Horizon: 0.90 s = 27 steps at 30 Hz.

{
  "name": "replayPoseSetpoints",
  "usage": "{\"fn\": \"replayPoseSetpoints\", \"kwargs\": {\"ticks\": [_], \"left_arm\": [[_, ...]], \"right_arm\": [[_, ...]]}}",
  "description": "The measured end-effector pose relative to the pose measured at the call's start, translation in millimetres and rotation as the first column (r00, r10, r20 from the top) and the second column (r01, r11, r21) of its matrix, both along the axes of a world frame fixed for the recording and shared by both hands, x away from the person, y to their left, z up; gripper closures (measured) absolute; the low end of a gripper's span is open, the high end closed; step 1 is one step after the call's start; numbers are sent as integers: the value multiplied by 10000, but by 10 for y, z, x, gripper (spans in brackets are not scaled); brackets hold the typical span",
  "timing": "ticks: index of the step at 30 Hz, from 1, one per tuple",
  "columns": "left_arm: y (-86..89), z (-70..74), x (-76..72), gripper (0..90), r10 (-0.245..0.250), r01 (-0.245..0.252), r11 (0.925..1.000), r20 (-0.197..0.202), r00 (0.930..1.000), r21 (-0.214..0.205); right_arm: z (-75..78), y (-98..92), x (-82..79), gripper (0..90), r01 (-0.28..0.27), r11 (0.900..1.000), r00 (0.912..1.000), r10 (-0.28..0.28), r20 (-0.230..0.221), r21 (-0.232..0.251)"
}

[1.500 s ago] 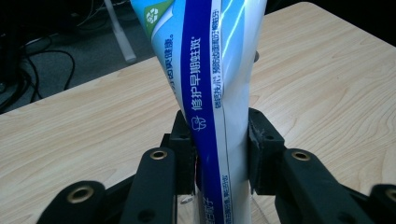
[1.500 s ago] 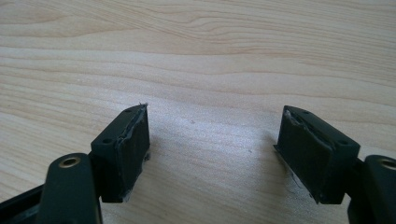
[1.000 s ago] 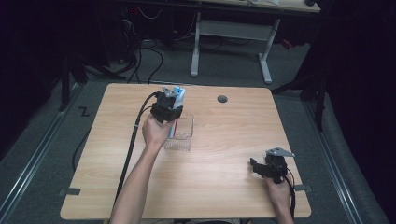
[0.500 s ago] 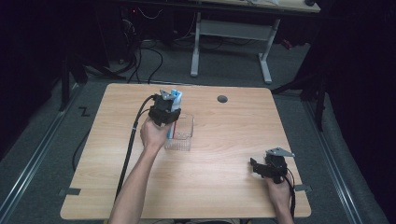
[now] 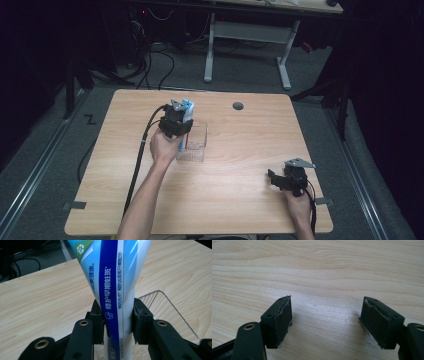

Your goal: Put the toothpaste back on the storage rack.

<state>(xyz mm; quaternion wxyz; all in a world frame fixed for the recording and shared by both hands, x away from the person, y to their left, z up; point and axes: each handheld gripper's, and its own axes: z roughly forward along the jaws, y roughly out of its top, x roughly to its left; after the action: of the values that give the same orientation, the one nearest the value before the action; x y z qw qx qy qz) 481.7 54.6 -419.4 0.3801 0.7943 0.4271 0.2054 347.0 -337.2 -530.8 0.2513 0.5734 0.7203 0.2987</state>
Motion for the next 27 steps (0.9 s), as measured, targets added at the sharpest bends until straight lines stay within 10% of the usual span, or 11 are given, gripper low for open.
{"fn": "replayPoseSetpoints", "kwargs": {"ticks": [27], "left_arm": [[15,-36,-28,644,19,-15,9999,-220,9998,161]], "right_arm": [[0,0,0,251,-4,10000,10000,4,-1,-3]]}}
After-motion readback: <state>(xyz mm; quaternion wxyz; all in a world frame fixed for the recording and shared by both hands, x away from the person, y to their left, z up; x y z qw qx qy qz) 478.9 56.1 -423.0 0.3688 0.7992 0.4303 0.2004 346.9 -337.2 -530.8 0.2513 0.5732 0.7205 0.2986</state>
